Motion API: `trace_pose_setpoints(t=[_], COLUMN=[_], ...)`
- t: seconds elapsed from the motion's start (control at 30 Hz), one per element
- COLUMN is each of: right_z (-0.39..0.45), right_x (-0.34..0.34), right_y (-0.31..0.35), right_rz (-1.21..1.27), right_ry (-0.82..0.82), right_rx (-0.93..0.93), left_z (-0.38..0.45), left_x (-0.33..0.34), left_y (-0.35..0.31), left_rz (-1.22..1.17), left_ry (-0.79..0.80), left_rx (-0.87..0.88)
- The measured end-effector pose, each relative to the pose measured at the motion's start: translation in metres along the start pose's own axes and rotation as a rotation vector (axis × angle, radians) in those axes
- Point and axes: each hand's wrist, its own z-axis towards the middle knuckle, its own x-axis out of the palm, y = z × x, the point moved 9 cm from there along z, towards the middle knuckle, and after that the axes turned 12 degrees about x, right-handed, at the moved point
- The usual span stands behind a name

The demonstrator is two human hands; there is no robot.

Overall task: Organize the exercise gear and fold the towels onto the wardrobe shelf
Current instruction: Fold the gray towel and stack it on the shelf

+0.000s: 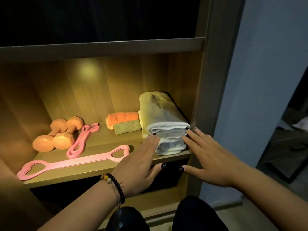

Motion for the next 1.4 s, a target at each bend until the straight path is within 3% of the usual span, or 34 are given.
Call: trace_pose_setpoints(t=[0.2, 0.43, 0.77, 1.03, 1.13, 1.4], right_z=[0.023, 0.025, -0.026, -0.079, -0.088, -0.094], right_x=[0.016, 0.021, -0.065, -0.140, -0.149, -0.167], right_y=[-0.095, -0.195, -0.272, -0.338, -0.379, -0.474], right_rz=[0.041, 0.133, 0.241, 0.237, 0.217, 0.252], right_ry=[-0.055, 0.007, 0.078, 0.047, 0.104, 0.237], right_rx=[0.186, 0.346, 0.632, 0.896, 0.959, 0.959], left_z=[0.094, 0.189, 0.297, 0.352, 0.378, 0.458], left_x=[0.036, 0.056, -0.010, -0.037, -0.030, -0.012], left_y=[-0.026, -0.073, -0.171, -0.244, -0.280, -0.334], left_rz=[-0.010, -0.217, -0.273, -0.433, -0.455, -0.495], left_ry=[0.130, 0.304, 0.430, 0.452, 0.470, 0.452], left_rx=[0.173, 0.358, 0.596, 0.543, 0.535, 0.466])
